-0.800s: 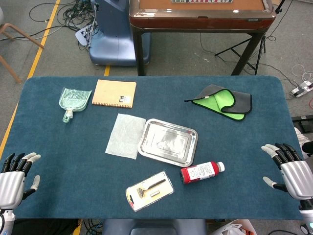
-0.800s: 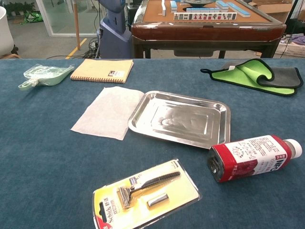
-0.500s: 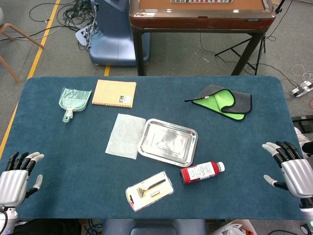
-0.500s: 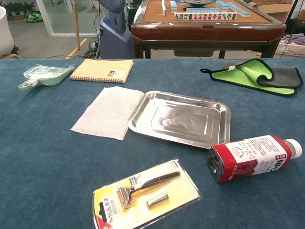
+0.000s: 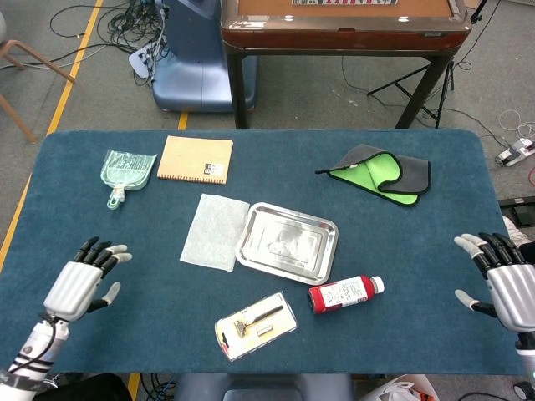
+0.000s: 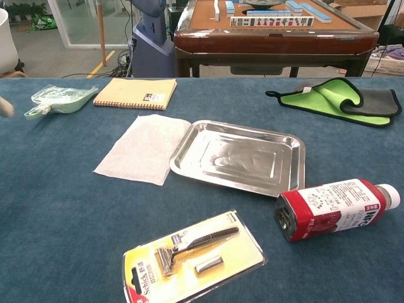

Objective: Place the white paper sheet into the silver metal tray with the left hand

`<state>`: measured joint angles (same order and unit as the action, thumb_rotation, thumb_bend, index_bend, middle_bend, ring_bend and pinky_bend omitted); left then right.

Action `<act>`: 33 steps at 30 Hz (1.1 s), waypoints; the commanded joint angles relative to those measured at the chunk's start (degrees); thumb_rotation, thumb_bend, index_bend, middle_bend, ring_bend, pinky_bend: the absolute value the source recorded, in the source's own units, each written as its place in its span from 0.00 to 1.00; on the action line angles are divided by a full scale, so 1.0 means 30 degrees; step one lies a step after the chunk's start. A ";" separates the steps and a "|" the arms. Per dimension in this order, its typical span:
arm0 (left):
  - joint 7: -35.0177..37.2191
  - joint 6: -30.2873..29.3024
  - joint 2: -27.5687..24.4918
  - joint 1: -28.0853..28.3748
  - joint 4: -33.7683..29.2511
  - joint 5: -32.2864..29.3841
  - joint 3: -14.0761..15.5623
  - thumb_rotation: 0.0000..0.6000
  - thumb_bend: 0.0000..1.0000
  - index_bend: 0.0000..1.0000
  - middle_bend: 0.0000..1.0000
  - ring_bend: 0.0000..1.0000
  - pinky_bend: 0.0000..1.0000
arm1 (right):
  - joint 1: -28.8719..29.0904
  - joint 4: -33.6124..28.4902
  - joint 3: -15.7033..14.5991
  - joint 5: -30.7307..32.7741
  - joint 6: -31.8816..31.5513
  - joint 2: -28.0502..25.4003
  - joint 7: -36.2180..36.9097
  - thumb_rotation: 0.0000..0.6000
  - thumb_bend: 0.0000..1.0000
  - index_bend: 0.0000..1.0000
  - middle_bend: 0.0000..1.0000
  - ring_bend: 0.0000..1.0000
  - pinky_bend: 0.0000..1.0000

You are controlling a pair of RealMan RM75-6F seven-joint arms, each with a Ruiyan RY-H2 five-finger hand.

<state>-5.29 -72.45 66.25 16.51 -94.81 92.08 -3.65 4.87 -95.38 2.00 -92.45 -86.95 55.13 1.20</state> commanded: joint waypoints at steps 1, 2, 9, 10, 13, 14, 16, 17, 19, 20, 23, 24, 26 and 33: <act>0.0488 0.1216 0.1044 0.1270 0.0967 0.0457 -0.0256 1.00 0.38 0.28 0.21 0.13 0.04 | -0.0028 0.0034 -0.0015 0.0060 0.0026 -0.0003 0.0024 1.00 0.05 0.20 0.20 0.12 0.14; 0.0496 0.1531 0.1266 0.1558 0.1108 0.0444 -0.0299 1.00 0.38 0.28 0.21 0.13 0.04 | -0.0043 0.0050 -0.0022 0.0095 0.0038 -0.0012 0.0031 1.00 0.05 0.20 0.20 0.12 0.14; -0.0203 0.3677 0.2967 0.3655 0.1984 0.0472 -0.0482 1.00 0.31 0.27 0.21 0.13 0.04 | -0.0115 0.0187 -0.0055 0.0287 0.0122 -0.0016 0.0199 1.00 0.05 0.20 0.20 0.12 0.14; -0.0140 0.3862 0.3210 0.3875 0.2143 0.0451 -0.0507 1.00 0.29 0.26 0.21 0.13 0.04 | -0.0115 0.0208 -0.0060 0.0307 0.0148 -0.0011 0.0218 1.00 0.05 0.20 0.20 0.12 0.14; -0.0187 0.4318 0.4118 0.4532 0.2846 0.0258 -0.0682 1.00 0.26 0.24 0.21 0.13 0.04 | -0.0127 0.0283 -0.0078 0.0357 0.0200 0.0014 0.0292 1.00 0.05 0.20 0.20 0.12 0.14; -0.0287 0.4395 0.4376 0.4692 0.3036 0.0195 -0.0734 1.00 0.25 0.23 0.21 0.13 0.04 | -0.0133 0.0308 -0.0081 0.0380 0.0212 0.0021 0.0315 1.00 0.05 0.20 0.20 0.12 0.14; -0.0547 0.4542 0.4996 0.5048 0.3410 0.0002 -0.0888 1.00 0.24 0.22 0.21 0.13 0.04 | -0.0149 0.0357 -0.0085 0.0422 0.0227 0.0035 0.0379 1.00 0.05 0.20 0.20 0.12 0.14; -0.0699 0.4618 0.5240 0.5180 0.3540 -0.0128 -0.0954 1.00 0.23 0.21 0.21 0.12 0.04 | -0.0162 0.0382 -0.0087 0.0439 0.0224 0.0040 0.0409 1.00 0.05 0.20 0.20 0.12 0.14; -0.1048 0.4772 0.5791 0.5466 0.3832 -0.0436 -0.1093 1.00 0.22 0.21 0.21 0.12 0.04 | -0.0186 0.0438 -0.0087 0.0484 0.0221 0.0059 0.0475 1.00 0.05 0.20 0.20 0.12 0.14; -0.1203 0.4848 0.6025 0.5586 0.3991 -0.0576 -0.1146 1.00 0.22 0.20 0.20 0.12 0.04 | -0.0190 0.0457 -0.0085 0.0499 0.0226 0.0065 0.0502 1.00 0.05 0.20 0.20 0.12 0.14; -0.1754 0.5121 0.6869 0.5982 0.4628 -0.1108 -0.1295 1.00 0.21 0.19 0.20 0.12 0.04 | -0.0197 0.0542 -0.0086 0.0566 0.0279 0.0096 0.0585 1.00 0.05 0.20 0.20 0.12 0.14; -0.1890 0.5201 0.7073 0.6080 0.4791 -0.1249 -0.1319 1.00 0.21 0.19 0.20 0.12 0.04 | -0.0200 0.0564 -0.0090 0.0580 0.0294 0.0107 0.0606 1.00 0.05 0.20 0.20 0.12 0.14; -0.2115 0.5362 0.7522 0.6300 0.5138 -0.1566 -0.1383 1.00 0.21 0.19 0.20 0.12 0.04 | -0.0211 0.0597 -0.0095 0.0598 0.0303 0.0121 0.0645 1.00 0.05 0.20 0.20 0.12 0.14; -0.3044 0.6147 0.8756 0.6952 0.6183 -0.2750 -0.1452 1.00 0.21 0.20 0.20 0.12 0.04 | -0.0257 0.0721 -0.0110 0.0717 0.0367 0.0160 0.0751 1.00 0.05 0.20 0.20 0.12 0.14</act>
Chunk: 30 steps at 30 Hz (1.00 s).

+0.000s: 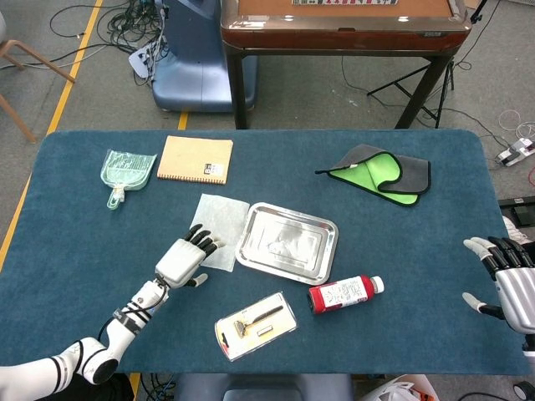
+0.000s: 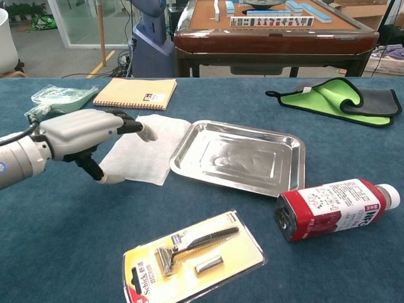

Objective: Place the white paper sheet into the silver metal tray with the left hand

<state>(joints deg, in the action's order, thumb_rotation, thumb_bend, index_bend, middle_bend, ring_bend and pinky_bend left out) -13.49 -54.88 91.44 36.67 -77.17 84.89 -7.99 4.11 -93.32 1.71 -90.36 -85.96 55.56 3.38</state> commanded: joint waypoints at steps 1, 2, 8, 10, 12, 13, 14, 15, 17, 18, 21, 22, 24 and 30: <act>-0.0433 0.0361 0.0513 0.0304 0.0462 -0.0462 0.0015 1.00 0.21 0.20 0.20 0.12 0.04 | -0.0009 0.0053 -0.0018 0.0032 0.0048 0.0020 0.0035 1.00 0.05 0.20 0.20 0.12 0.14; -0.0579 0.0436 0.0713 0.0389 0.0692 -0.0598 0.0039 1.00 0.21 0.20 0.20 0.12 0.04 | -0.0015 0.0071 -0.0021 0.0055 0.0066 0.0016 0.0044 1.00 0.05 0.20 0.20 0.12 0.14; -0.0627 0.0289 0.1684 0.0606 0.1759 -0.1163 -0.0078 1.00 0.21 0.21 0.20 0.12 0.04 | -0.0105 0.0054 -0.0017 0.0081 -0.0045 -0.0055 0.0076 1.00 0.05 0.20 0.20 0.12 0.14; -0.0547 0.0212 0.2062 0.0669 0.2296 -0.1294 -0.0073 1.00 0.21 0.22 0.20 0.12 0.04 | -0.0149 0.0069 -0.0034 0.0107 -0.0062 -0.0079 0.0094 1.00 0.05 0.20 0.20 0.12 0.14; -0.0617 0.0245 0.2303 0.0756 0.2713 -0.1454 -0.0062 1.00 0.21 0.22 0.20 0.12 0.04 | -0.0183 0.0093 -0.0032 0.0127 -0.0094 -0.0093 0.0136 1.00 0.05 0.20 0.20 0.12 0.14; -0.0654 0.0256 0.2387 0.0788 0.2852 -0.1519 -0.0056 1.00 0.21 0.22 0.20 0.12 0.04 | -0.0198 0.0103 -0.0034 0.0131 -0.0108 -0.0096 0.0158 1.00 0.05 0.20 0.20 0.12 0.14; -0.0704 0.0257 0.2474 0.0824 0.2984 -0.1611 -0.0062 1.00 0.21 0.22 0.20 0.12 0.04 | -0.0222 0.0123 -0.0040 0.0130 -0.0133 -0.0099 0.0191 1.00 0.05 0.20 0.20 0.12 0.14; -0.0747 0.0244 0.2537 0.0850 0.3075 -0.1673 -0.0070 1.00 0.21 0.22 0.20 0.12 0.04 | -0.0239 0.0145 -0.0043 0.0133 -0.0149 -0.0100 0.0213 1.00 0.05 0.20 0.20 0.12 0.14; -0.0847 0.0235 0.2643 0.0911 0.3253 -0.1801 -0.0095 1.00 0.21 0.22 0.20 0.12 0.04 | -0.0263 0.0169 -0.0047 0.0144 -0.0163 -0.0103 0.0256 1.00 0.05 0.20 0.20 0.12 0.14; -0.0944 0.0253 0.2689 0.0960 0.3381 -0.1869 -0.0093 1.00 0.21 0.22 0.20 0.12 0.04 | -0.0279 0.0191 -0.0049 0.0151 -0.0173 -0.0103 0.0288 1.00 0.05 0.20 0.20 0.12 0.14; -0.1139 0.0366 0.2653 0.1053 0.3540 -0.2002 -0.0010 1.00 0.21 0.23 0.20 0.12 0.04 | -0.0301 0.0243 -0.0041 0.0177 -0.0177 -0.0096 0.0348 1.00 0.05 0.20 0.20 0.12 0.14; -0.1182 0.0376 0.2614 0.1056 0.3524 -0.2063 0.0000 1.00 0.21 0.23 0.20 0.12 0.04 | -0.0302 0.0258 -0.0041 0.0180 -0.0171 -0.0093 0.0356 1.00 0.05 0.20 0.20 0.12 0.14; -0.1255 0.0338 0.2498 0.1047 0.3437 -0.2139 0.0047 1.00 0.21 0.23 0.20 0.12 0.04 | -0.0285 0.0270 -0.0032 0.0168 -0.0148 -0.0078 0.0372 1.00 0.05 0.20 0.20 0.12 0.14; -0.1420 0.0302 0.2302 0.1098 0.3258 -0.2326 0.0140 1.00 0.21 0.23 0.20 0.12 0.04 | -0.0235 0.0249 0.0001 0.0116 -0.0118 -0.0034 0.0353 1.00 0.05 0.20 0.20 0.12 0.14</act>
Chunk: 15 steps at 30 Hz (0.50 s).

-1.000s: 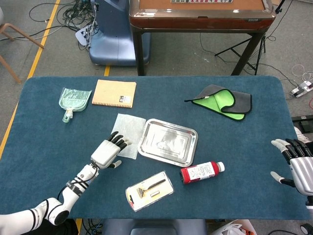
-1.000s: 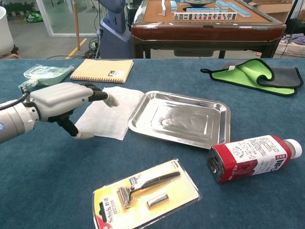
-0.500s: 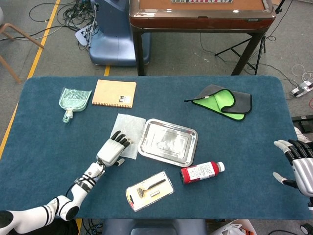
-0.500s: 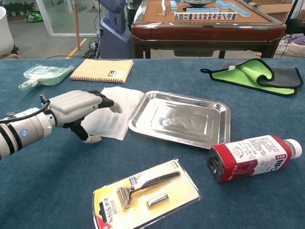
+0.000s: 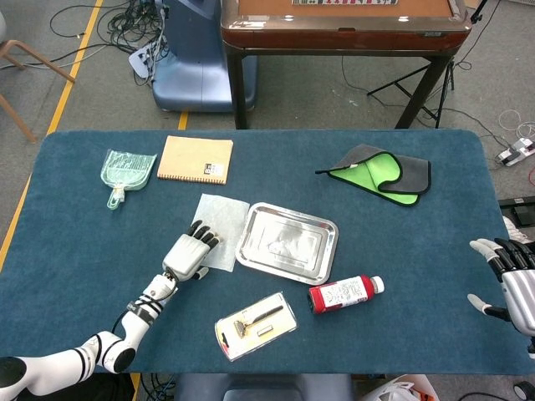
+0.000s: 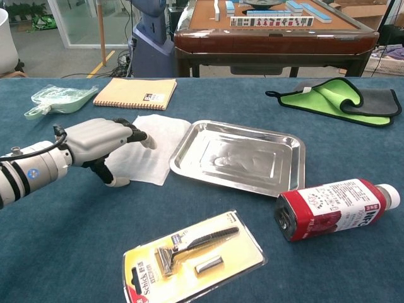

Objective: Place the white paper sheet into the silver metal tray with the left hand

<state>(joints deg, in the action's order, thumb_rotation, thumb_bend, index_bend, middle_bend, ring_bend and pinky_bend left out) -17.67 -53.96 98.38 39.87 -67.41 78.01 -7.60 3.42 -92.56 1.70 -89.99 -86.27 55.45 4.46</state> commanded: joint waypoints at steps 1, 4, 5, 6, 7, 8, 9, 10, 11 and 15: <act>-0.0038 0.0015 -0.0005 0.0051 0.0036 -0.0065 0.0020 1.00 0.21 0.23 0.20 0.12 0.04 | -0.0014 -0.0009 0.0005 -0.0003 -0.0025 0.0001 -0.0015 1.00 0.05 0.20 0.20 0.12 0.14; -0.0049 0.0126 0.0059 0.0133 0.0222 -0.0214 0.0035 1.00 0.21 0.23 0.20 0.12 0.04 | -0.0066 -0.0037 0.0004 0.0009 -0.0091 -0.0018 -0.0045 1.00 0.05 0.20 0.20 0.12 0.14; -0.0049 0.0152 0.0083 0.0154 0.0283 -0.0256 0.0039 1.00 0.21 0.23 0.20 0.12 0.04 | -0.0088 -0.0040 0.0000 0.0022 -0.0109 -0.0020 -0.0049 1.00 0.05 0.20 0.20 0.12 0.14; -0.0035 0.0162 0.0117 0.0173 0.0358 -0.0303 0.0042 1.00 0.21 0.23 0.20 0.12 0.04 | -0.0116 -0.0042 -0.0006 0.0041 -0.0126 -0.0022 -0.0050 1.00 0.05 0.20 0.20 0.12 0.14; -0.0021 0.0166 0.0140 0.0183 0.0410 -0.0338 0.0045 1.00 0.21 0.23 0.20 0.12 0.04 | -0.0133 -0.0038 -0.0014 0.0049 -0.0133 -0.0022 -0.0045 1.00 0.05 0.20 0.20 0.12 0.14; -0.0012 0.0169 0.0161 0.0199 0.0475 -0.0371 0.0054 1.00 0.21 0.23 0.20 0.12 0.04 | -0.0147 -0.0036 -0.0020 0.0053 -0.0136 -0.0022 -0.0042 1.00 0.05 0.20 0.20 0.12 0.14; -0.0005 0.0159 0.0170 0.0208 0.0518 -0.0386 0.0062 1.00 0.21 0.23 0.20 0.12 0.04 | -0.0153 -0.0031 -0.0021 0.0058 -0.0136 -0.0021 -0.0040 1.00 0.05 0.20 0.20 0.12 0.14; 0.0001 0.0159 0.0173 0.0213 0.0550 -0.0409 0.0073 1.00 0.21 0.23 0.20 0.12 0.04 | -0.0157 -0.0033 -0.0018 0.0058 -0.0142 -0.0023 -0.0039 1.00 0.05 0.20 0.20 0.12 0.14; 0.0000 0.0163 0.0166 0.0215 0.0560 -0.0442 0.0081 1.00 0.21 0.23 0.20 0.12 0.04 | -0.0163 -0.0028 -0.0018 0.0058 -0.0146 -0.0022 -0.0036 1.00 0.05 0.20 0.20 0.12 0.14; -0.0087 0.0146 0.0088 0.0241 0.0538 -0.0566 0.0100 1.00 0.21 0.23 0.20 0.12 0.04 | -0.0145 -0.0028 -0.0004 0.0058 -0.0109 -0.0014 -0.0024 1.00 0.05 0.20 0.20 0.12 0.14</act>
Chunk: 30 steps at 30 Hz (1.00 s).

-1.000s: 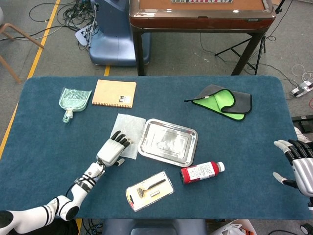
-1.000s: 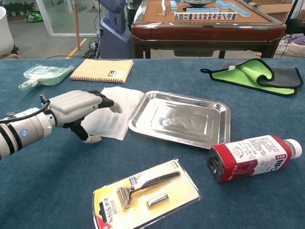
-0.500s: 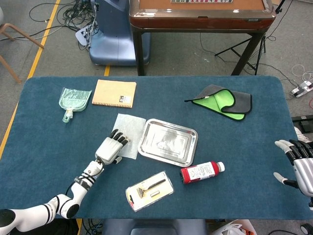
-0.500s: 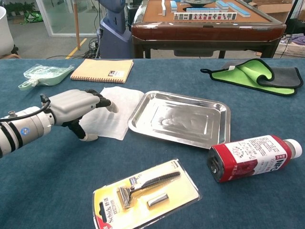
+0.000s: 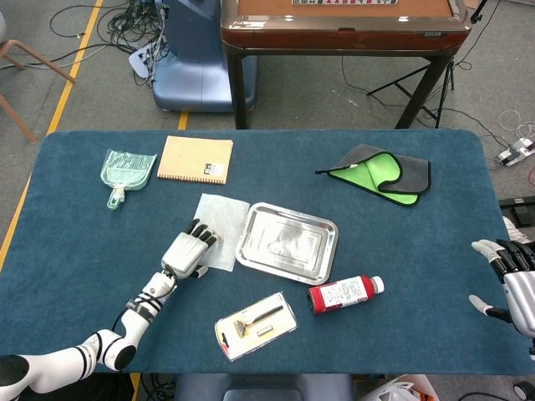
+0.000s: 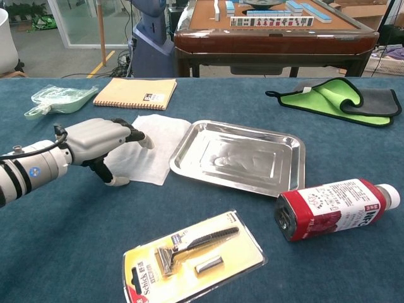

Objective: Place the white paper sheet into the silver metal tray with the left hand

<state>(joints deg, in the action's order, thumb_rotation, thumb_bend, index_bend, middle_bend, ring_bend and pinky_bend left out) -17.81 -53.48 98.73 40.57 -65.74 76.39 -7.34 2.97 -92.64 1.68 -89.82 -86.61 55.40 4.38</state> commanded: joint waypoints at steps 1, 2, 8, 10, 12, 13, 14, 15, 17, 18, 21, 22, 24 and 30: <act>-0.0090 0.0010 -0.0064 0.0019 -0.0032 -0.0040 0.0041 1.00 0.21 0.23 0.20 0.12 0.04 | 0.0007 -0.0003 0.0002 0.0000 0.0018 0.0008 -0.0004 1.00 0.05 0.20 0.20 0.12 0.14; -0.0185 0.0063 -0.0145 0.0033 -0.0097 -0.0086 0.0073 1.00 0.21 0.23 0.20 0.12 0.04 | 0.0010 -0.0011 -0.0001 -0.0002 0.0031 0.0013 -0.0014 1.00 0.05 0.20 0.20 0.12 0.14; -0.0505 0.0090 -0.0385 0.0013 -0.0461 -0.0308 0.0172 1.00 0.21 0.23 0.20 0.12 0.04 | 0.0044 -0.0069 0.0023 -0.0062 0.0036 0.0026 -0.0082 1.00 0.05 0.20 0.20 0.12 0.14; -0.0556 0.0161 -0.0379 0.0029 -0.0484 -0.0440 0.0162 1.00 0.21 0.23 0.20 0.12 0.04 | 0.0036 -0.0097 0.0029 -0.0076 0.0006 0.0030 -0.0102 1.00 0.05 0.20 0.20 0.12 0.14; -0.0619 0.0178 -0.0345 0.0060 -0.0431 -0.0486 0.0182 1.00 0.21 0.23 0.20 0.12 0.04 | -0.0001 -0.0121 0.0015 -0.0071 -0.0026 0.0014 -0.0136 1.00 0.05 0.20 0.20 0.12 0.14; -0.0635 0.0189 -0.0318 0.0076 -0.0387 -0.0510 0.0183 1.00 0.21 0.23 0.20 0.12 0.04 | -0.0017 -0.0132 0.0010 -0.0065 -0.0038 0.0005 -0.0151 1.00 0.05 0.20 0.20 0.12 0.14; -0.0627 0.0229 -0.0274 0.0104 -0.0316 -0.0564 0.0171 1.00 0.21 0.23 0.20 0.12 0.04 | -0.0041 -0.0144 0.0004 -0.0050 -0.0053 -0.0006 -0.0158 1.00 0.05 0.20 0.20 0.12 0.14; -0.0611 0.0268 -0.0245 0.0123 -0.0262 -0.0620 0.0154 1.00 0.21 0.23 0.20 0.12 0.04 | -0.0059 -0.0151 0.0001 -0.0045 -0.0073 -0.0011 -0.0159 1.00 0.05 0.20 0.20 0.12 0.14; -0.0499 0.0268 -0.0149 0.0169 -0.0107 -0.0675 0.0098 1.00 0.21 0.23 0.20 0.12 0.04 | -0.0104 -0.0151 -0.0009 -0.0029 -0.0112 -0.0014 -0.0162 1.00 0.05 0.20 0.20 0.12 0.14; -0.0433 0.0249 -0.0107 0.0184 -0.0028 -0.0683 0.0073 1.00 0.21 0.23 0.20 0.12 0.04 | -0.0116 -0.0151 -0.0012 -0.0015 -0.0114 -0.0016 -0.0160 1.00 0.05 0.20 0.20 0.12 0.14; -0.0229 0.0224 -0.0005 0.0206 0.0146 -0.0827 -0.0047 1.00 0.22 0.24 0.20 0.12 0.04 | -0.0138 -0.0144 -0.0008 -0.0008 -0.0135 -0.0021 -0.0148 1.00 0.05 0.20 0.20 0.12 0.14; -0.0204 0.0230 0.0011 0.0221 0.0175 -0.0870 -0.0078 1.00 0.22 0.24 0.20 0.12 0.04 | -0.0138 -0.0144 -0.0004 -0.0011 -0.0138 -0.0021 -0.0141 1.00 0.05 0.20 0.20 0.12 0.14; -0.0117 0.0182 0.0059 0.0254 0.0262 -0.0894 -0.0134 1.00 0.22 0.25 0.20 0.12 0.04 | -0.0128 -0.0131 0.0005 -0.0019 -0.0130 -0.0021 -0.0132 1.00 0.05 0.20 0.20 0.12 0.14; 0.0310 0.0157 0.0271 0.0395 0.0682 -0.0818 -0.0199 1.00 0.22 0.30 0.20 0.13 0.04 | -0.0119 -0.0074 0.0023 0.0003 -0.0097 0.0019 -0.0057 1.00 0.05 0.20 0.20 0.12 0.14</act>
<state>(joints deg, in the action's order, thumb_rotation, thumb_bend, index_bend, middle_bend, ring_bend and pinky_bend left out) -16.98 -53.05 99.46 41.68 -63.80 73.91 -7.91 2.62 -92.86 1.75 -89.81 -86.91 55.45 4.21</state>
